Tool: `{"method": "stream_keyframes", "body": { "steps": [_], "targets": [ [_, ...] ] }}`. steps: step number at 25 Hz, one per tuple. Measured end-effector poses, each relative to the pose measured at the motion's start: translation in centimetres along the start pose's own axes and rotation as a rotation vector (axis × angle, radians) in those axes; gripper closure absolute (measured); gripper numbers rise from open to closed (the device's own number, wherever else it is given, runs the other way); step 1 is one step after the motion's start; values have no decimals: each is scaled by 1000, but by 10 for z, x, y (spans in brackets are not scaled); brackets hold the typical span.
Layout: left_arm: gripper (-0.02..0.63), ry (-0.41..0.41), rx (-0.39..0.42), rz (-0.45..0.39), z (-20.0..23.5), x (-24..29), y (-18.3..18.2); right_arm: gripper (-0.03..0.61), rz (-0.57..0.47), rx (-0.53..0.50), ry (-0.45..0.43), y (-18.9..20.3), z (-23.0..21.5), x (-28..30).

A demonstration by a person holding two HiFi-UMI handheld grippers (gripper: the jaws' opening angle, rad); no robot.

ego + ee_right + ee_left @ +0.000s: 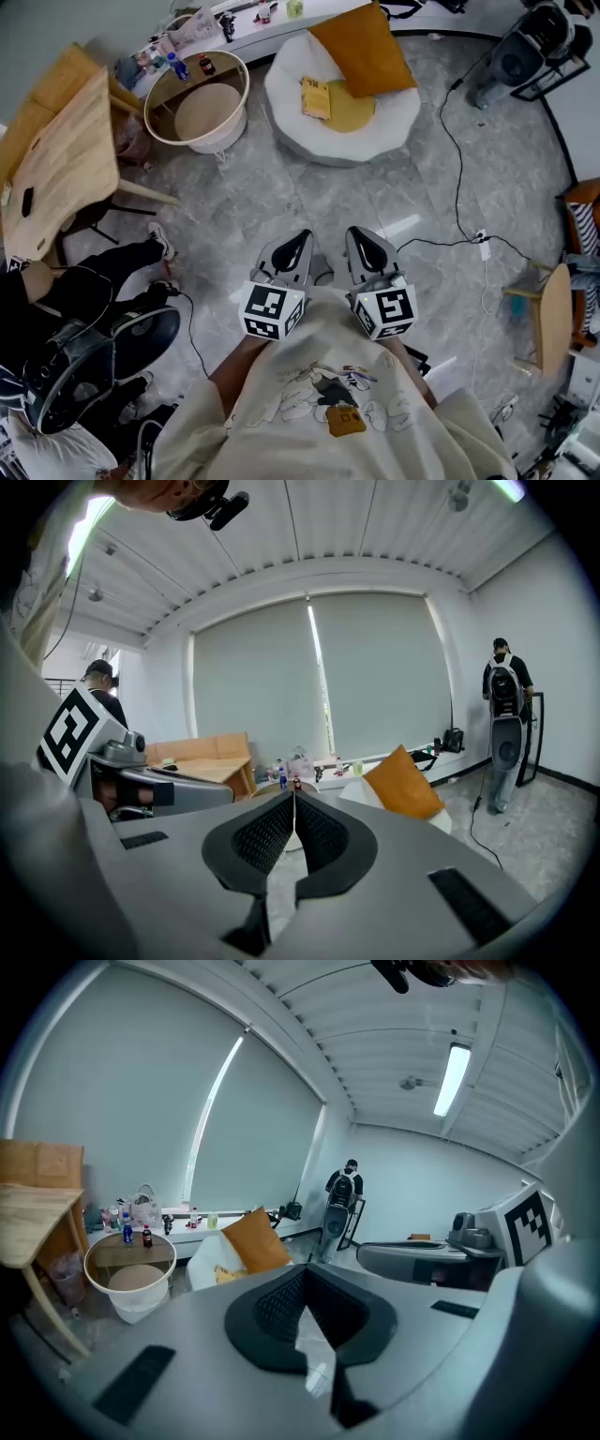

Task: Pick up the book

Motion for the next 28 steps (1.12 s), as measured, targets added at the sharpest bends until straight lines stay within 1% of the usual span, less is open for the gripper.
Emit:
{"method": "stream_keyframes", "body": {
  "steps": [6,9,14,17,22,26,28],
  "targets": [
    [607,-13,-10,-6,10,-15,7,554,1,10,4,4,14,3],
    [608,-23,-31,-9,15,-20,10,554,-3,7,-5,3,21,6],
    [607,-37,-59,-2,24,-21,10,554,34,11,-19,6,23,17],
    [607,-42,-77,10,30,-12,10,554,52,23,-35,7,17,33],
    [607,-63,-95,32,63,23,-1,554,58,27,-53,-4,-1,83],
    [607,-58,-101,52,126,64,-26,554,79,36,-51,-23,-14,165],
    [607,-56,-91,50,148,84,-40,554,67,29,-45,-36,-28,195]
  ]
}}
Point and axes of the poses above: the fingertips, and each gripper's own axes: x forward along the fingers, z to its left, y out of its underside, the point moved 8 cm from there along -x, backward along the fingers, and after that the axes turned 14 degrees about y, right-handed, at the moved point
